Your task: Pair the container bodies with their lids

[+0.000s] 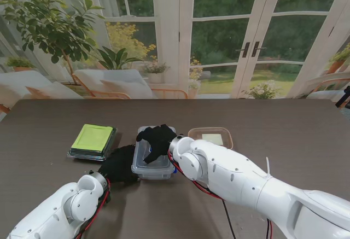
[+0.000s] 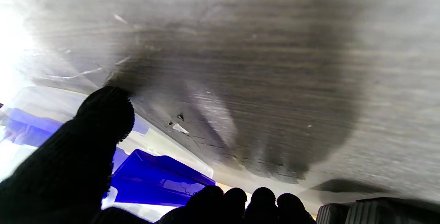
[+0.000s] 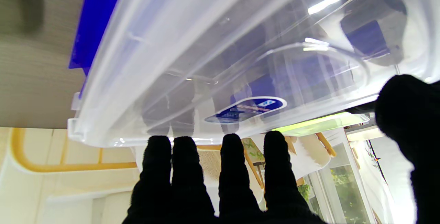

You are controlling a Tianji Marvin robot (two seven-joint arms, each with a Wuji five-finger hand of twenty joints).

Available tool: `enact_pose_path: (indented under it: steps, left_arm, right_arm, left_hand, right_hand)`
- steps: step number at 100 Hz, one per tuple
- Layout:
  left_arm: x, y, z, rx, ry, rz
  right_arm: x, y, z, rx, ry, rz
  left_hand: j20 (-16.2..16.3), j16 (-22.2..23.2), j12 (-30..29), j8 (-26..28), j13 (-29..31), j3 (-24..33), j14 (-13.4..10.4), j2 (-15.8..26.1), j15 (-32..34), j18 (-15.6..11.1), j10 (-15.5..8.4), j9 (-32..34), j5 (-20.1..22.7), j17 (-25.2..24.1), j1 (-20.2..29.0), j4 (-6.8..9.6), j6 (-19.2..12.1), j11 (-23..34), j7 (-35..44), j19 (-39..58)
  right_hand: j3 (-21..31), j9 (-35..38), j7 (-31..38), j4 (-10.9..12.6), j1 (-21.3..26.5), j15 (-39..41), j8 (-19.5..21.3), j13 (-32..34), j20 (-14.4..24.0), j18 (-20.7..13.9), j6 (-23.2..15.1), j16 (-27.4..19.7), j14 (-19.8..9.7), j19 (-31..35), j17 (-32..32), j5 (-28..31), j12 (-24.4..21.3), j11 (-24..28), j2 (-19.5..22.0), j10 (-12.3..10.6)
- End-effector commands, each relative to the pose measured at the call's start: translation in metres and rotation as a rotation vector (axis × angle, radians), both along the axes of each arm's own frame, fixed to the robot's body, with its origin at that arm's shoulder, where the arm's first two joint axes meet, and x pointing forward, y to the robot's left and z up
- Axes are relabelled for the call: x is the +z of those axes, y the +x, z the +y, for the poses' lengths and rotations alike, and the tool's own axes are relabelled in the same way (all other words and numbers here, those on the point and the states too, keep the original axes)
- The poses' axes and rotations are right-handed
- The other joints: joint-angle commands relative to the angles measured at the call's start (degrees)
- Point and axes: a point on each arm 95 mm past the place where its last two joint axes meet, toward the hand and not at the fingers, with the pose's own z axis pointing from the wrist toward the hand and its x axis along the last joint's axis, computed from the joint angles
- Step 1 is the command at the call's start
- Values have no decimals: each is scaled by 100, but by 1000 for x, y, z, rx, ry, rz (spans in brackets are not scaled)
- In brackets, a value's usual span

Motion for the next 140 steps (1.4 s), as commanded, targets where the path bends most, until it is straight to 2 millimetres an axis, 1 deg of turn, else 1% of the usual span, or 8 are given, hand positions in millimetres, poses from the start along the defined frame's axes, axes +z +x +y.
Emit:
enact_pose_path:
  steps: [1, 21, 33, 47, 90, 115, 134, 140]
  left_arm:
    - [-6, -3, -5, -6, 11, 16]
    - [-6, -2, -4, -3, 30, -29]
    - [-5, -2, -2, -13, 51, -49]
    - [-3, -1, 1, -31, 76, -68]
    - [2, 3, 11, -57, 129, -124]
    - [0, 4, 11, -50, 110, -143]
    - [0, 2, 13, -58, 107, -138]
    - [1, 2, 13, -64, 107, -139]
  right_arm:
    - [-24, -12, -3, 11, -40, 66]
    - [-25, -12, -4, 13, -43, 71]
    - [-25, -13, -4, 14, -46, 72]
    - [-26, -13, -4, 15, -46, 76]
    - [-25, -14, -4, 17, -48, 82]
    - [-25, -15, -4, 19, -51, 86]
    - [-25, -15, -4, 19, -52, 88]
    - [-24, -15, -4, 19, -52, 88]
  left_hand:
    - [-48, 88, -2, -36, -175, 31, -24, 307, -46, -199, -57, -190, -172, 6, 35, 2, 235, -58, -66, -101]
    - [146, 445, 257, -36, -173, 111, 5, 465, 32, -175, -38, -169, -171, -42, 28, 46, 267, 0, -66, 62]
    - [318, 692, 514, -36, -169, 200, 13, 563, 94, -158, -45, -154, -172, -67, 54, 61, 244, 55, -67, 150]
    - [448, 882, 705, -36, -162, 318, 10, 610, 146, -147, -49, -142, -174, -80, 59, 84, 198, 102, -67, 201]
    - [679, 1232, 939, -36, -160, 399, 38, 717, 250, -108, -32, -43, -175, -107, 101, 80, 172, 172, -67, 300]
    - [744, 1345, 966, -36, -162, 267, 38, 956, 244, -98, -40, -27, -174, -118, 0, 66, 173, 175, -67, 290]
    - [720, 1346, 963, -36, -161, 123, 29, 869, 211, -95, -63, -65, -178, -118, -92, 56, 77, 161, -68, 236]
    - [693, 1326, 958, -37, -162, 95, 25, 741, 190, -92, -69, -87, -182, -116, -112, 55, -43, 153, -70, 202]
  right_hand:
    - [-112, -40, -7, 5, 10, 737, 20, 531, -15, -56, -21, 225, -525, 6, -604, -108, 29, -7, 18, -25]
    - [-120, -44, -14, 6, 18, 729, 18, 521, -15, -57, -20, 224, -528, 4, -606, -112, 28, -13, 37, -29]
    - [-124, -44, -15, 7, 15, 727, 18, 517, -15, -58, -24, 224, -522, 3, -606, -116, 28, -12, 45, -28]
    - [-131, -50, -16, 9, 18, 723, 18, 515, -16, -61, -26, 223, -522, 0, -608, -119, 28, -14, 45, -36]
    - [-120, -54, -21, 6, 17, 718, 15, 506, -14, -60, -29, 224, -524, -9, -612, -127, 28, -17, 29, -29]
    - [-121, -58, -21, 5, 17, 718, 14, 510, -12, -61, -23, 225, -521, -11, -611, -131, 29, -17, 32, -30]
    - [-118, -53, -19, 5, 17, 719, 14, 509, -12, -64, -24, 226, -518, -13, -614, -133, 30, -13, 23, -33]
    - [-116, -54, -19, 5, 17, 719, 14, 511, -11, -64, -24, 226, -529, -13, -610, -134, 30, -14, 26, -29]
